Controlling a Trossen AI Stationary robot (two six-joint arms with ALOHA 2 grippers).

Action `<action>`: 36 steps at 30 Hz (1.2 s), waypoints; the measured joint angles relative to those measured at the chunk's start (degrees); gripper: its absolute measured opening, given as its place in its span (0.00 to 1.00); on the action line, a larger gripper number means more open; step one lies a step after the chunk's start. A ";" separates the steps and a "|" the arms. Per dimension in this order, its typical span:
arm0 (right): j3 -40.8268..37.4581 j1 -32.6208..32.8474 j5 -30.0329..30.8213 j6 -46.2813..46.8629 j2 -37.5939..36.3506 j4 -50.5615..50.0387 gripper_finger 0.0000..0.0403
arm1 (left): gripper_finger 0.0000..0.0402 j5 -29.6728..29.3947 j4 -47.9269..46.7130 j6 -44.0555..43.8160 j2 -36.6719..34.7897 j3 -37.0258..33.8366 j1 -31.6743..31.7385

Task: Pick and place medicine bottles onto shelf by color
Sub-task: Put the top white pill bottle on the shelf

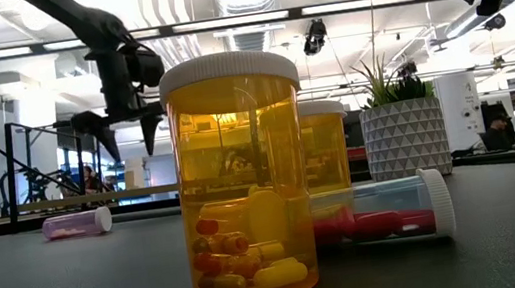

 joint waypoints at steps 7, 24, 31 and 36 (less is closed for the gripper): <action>-0.01 0.00 0.02 0.00 -0.01 0.00 0.53 | 0.75 -0.08 -0.12 0.38 1.89 -0.56 -1.72; 0.00 0.00 0.02 0.00 0.00 0.00 0.53 | 0.75 -9.22 -0.09 2.57 3.20 -0.62 -6.12; 0.00 0.00 0.01 0.00 0.00 0.00 0.53 | 0.70 -9.27 -0.83 2.45 3.20 -0.62 -6.17; 0.00 0.00 0.00 0.00 0.00 0.00 0.53 | 0.58 -9.25 -0.90 2.45 3.20 -0.62 -6.26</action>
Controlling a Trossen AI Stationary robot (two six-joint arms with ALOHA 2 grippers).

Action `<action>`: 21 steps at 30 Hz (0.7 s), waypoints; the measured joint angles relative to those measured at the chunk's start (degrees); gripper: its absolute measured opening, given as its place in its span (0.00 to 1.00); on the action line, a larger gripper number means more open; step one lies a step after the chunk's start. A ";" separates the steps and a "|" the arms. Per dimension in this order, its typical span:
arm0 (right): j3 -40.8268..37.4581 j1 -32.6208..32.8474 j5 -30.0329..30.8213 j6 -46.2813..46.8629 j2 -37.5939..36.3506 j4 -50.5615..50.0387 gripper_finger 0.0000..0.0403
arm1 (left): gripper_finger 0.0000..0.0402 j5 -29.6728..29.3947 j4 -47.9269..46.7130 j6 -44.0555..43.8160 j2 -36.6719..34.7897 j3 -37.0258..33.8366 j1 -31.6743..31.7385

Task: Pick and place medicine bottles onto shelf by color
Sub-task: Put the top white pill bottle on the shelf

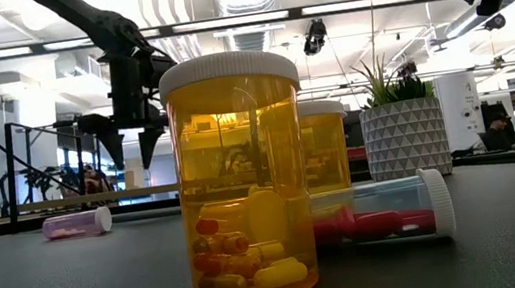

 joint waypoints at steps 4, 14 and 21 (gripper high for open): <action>-0.01 0.00 0.00 0.00 -0.01 0.00 0.53 | 0.48 0.05 0.02 0.00 0.00 0.00 -0.04; 0.00 0.00 0.01 0.00 0.00 0.00 0.53 | 0.33 0.33 0.04 0.51 -0.09 0.00 0.08; 0.00 0.00 0.02 0.00 0.00 0.00 0.53 | 0.36 0.22 0.04 2.60 -0.35 0.00 3.25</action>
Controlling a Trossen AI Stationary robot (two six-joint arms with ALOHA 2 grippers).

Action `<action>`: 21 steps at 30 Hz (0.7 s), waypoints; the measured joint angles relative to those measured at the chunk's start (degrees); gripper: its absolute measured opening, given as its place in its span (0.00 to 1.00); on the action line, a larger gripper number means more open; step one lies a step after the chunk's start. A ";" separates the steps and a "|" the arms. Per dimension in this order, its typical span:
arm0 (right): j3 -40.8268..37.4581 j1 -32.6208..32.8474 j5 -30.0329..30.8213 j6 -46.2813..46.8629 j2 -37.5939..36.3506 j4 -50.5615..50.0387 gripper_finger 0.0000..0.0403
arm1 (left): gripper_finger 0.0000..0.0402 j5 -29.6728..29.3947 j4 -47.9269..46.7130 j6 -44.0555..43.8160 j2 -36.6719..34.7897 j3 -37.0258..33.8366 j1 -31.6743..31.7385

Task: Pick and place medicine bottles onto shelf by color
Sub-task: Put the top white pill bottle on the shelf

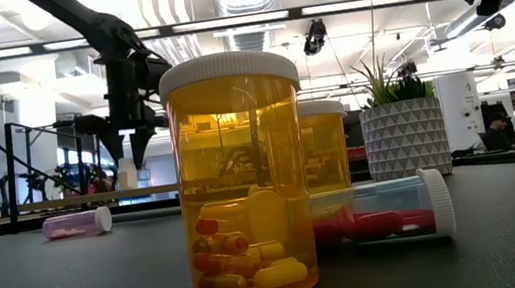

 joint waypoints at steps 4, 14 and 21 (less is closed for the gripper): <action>-0.01 0.00 -0.02 0.00 0.00 0.00 0.53 | 0.36 0.02 0.20 0.68 0.00 0.00 2.59; -0.02 0.00 -0.02 0.00 0.00 0.00 0.53 | 0.36 0.74 3.31 10.51 0.00 0.04 8.00; 0.00 0.00 -0.01 0.00 0.00 0.00 0.53 | 0.36 0.96 3.02 16.58 0.00 0.07 10.18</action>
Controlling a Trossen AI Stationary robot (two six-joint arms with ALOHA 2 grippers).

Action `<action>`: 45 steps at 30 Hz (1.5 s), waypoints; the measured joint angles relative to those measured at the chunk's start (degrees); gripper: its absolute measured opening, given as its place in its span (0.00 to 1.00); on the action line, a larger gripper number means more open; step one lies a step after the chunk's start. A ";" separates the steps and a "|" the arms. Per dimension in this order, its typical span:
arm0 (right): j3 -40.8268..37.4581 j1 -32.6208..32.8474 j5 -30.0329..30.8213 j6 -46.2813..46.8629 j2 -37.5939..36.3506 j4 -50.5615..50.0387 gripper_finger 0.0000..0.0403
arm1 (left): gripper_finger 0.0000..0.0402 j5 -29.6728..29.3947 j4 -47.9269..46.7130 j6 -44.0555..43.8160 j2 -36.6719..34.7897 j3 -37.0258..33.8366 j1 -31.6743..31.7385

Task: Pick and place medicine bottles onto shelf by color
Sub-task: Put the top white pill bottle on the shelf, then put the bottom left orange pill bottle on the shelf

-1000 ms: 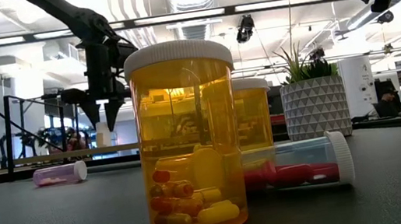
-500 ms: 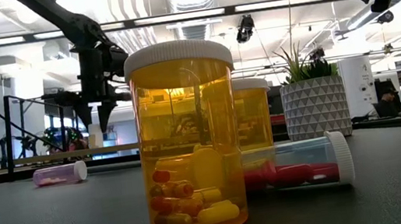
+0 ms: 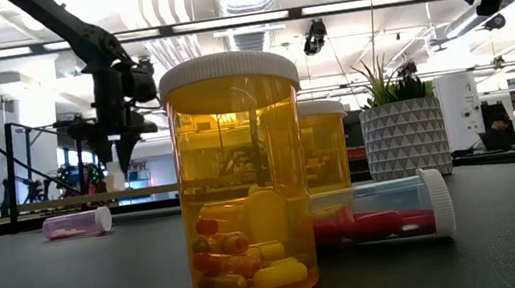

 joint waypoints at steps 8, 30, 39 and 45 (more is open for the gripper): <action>-0.01 0.00 0.00 0.00 0.00 0.00 0.53 | 0.36 1.74 -0.28 7.24 0.00 -0.11 0.86; 0.00 0.00 0.01 0.00 0.00 0.00 0.53 | 0.37 2.62 -1.50 9.71 -0.02 -0.09 1.45; 0.00 0.00 -0.01 0.00 0.00 0.00 0.53 | 0.56 2.62 -1.60 9.34 -0.02 -0.09 1.45; 0.00 0.00 -0.01 0.00 0.00 0.02 0.53 | 0.70 3.75 -1.46 6.70 -1.79 0.11 1.04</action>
